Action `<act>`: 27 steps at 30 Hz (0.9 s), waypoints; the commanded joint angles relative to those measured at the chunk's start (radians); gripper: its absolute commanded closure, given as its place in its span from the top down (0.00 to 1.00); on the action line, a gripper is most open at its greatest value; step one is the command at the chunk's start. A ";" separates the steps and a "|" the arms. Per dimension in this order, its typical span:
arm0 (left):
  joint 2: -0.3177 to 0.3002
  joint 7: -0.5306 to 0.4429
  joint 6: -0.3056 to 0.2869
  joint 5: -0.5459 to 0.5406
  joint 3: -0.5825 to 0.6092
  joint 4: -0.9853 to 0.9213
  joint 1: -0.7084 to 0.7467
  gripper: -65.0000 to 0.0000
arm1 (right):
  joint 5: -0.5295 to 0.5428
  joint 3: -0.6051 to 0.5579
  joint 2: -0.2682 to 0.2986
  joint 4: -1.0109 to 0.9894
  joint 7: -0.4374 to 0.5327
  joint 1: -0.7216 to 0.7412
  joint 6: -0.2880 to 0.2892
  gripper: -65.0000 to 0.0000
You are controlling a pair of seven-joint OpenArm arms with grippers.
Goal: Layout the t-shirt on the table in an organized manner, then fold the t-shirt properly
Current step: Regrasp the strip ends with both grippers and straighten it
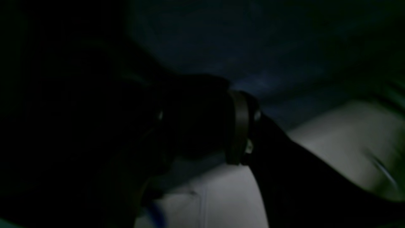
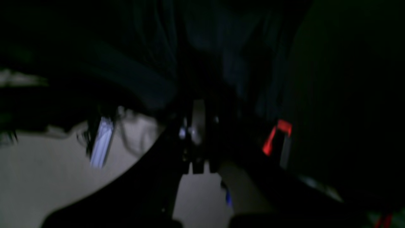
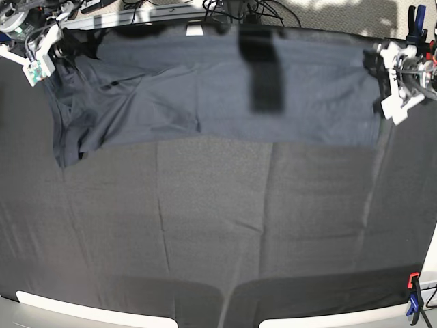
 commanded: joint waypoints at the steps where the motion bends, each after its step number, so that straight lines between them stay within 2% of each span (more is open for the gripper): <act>1: -0.025 -0.015 0.039 0.060 -0.010 0.006 -0.008 0.34 | 0.003 0.010 0.012 0.015 0.046 -0.003 0.025 0.00; 2: -0.025 -0.034 0.066 0.093 -0.011 0.006 -0.007 0.34 | 0.003 0.010 0.012 0.015 0.074 -0.003 0.025 0.00; 5: -0.025 -0.040 0.094 0.143 -0.010 0.006 -0.007 0.34 | 0.004 0.010 0.014 0.015 0.118 0.008 0.025 0.00; 17: -0.022 -0.040 0.093 0.124 -0.010 0.006 -0.007 0.34 | 0.007 -0.013 0.014 0.015 0.065 0.201 0.025 0.00; 22: -0.022 -0.040 0.093 0.124 -0.010 0.006 -0.007 0.34 | -0.014 -0.145 0.014 0.014 0.066 0.217 0.025 0.00; 26: -0.022 -0.040 0.093 0.124 -0.010 0.006 -0.007 0.34 | -0.153 -0.265 0.014 -0.074 0.106 0.273 0.025 0.00; 27: -0.022 -0.040 0.093 0.124 -0.010 0.006 -0.007 0.34 | -0.176 -0.280 0.014 -0.096 0.114 0.296 0.004 0.00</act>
